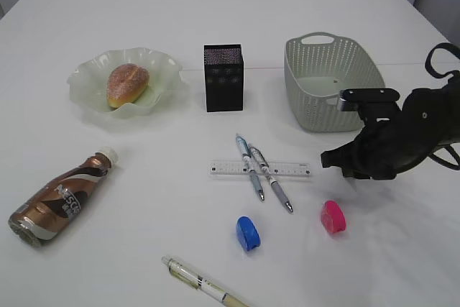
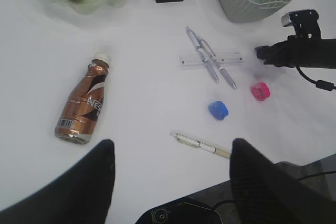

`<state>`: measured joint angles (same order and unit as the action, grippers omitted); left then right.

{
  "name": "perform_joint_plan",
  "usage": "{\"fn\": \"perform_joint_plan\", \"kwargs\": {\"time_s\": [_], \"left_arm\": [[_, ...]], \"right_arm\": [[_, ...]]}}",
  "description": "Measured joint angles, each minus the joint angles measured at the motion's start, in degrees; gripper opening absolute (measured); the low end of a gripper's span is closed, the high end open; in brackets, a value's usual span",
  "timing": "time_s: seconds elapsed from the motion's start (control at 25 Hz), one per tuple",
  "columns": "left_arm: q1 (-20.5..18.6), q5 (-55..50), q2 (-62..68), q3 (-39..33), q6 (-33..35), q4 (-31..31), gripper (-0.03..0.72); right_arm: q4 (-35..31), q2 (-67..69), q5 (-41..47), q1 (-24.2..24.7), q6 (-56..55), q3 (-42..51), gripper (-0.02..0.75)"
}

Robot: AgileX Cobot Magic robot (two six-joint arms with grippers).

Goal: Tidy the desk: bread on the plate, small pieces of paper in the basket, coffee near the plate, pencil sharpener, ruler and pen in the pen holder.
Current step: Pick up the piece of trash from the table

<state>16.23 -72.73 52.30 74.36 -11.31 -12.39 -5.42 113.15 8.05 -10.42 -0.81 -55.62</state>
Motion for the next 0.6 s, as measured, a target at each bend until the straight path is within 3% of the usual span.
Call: {"fn": "perform_joint_plan", "kwargs": {"time_s": [0.6], "left_arm": [[0.0, 0.0, 0.0, 0.0, 0.0, -0.2, 0.498]], "right_arm": [[0.0, -16.1, 13.0, 0.0, 0.0, 0.0, 0.024]]}}
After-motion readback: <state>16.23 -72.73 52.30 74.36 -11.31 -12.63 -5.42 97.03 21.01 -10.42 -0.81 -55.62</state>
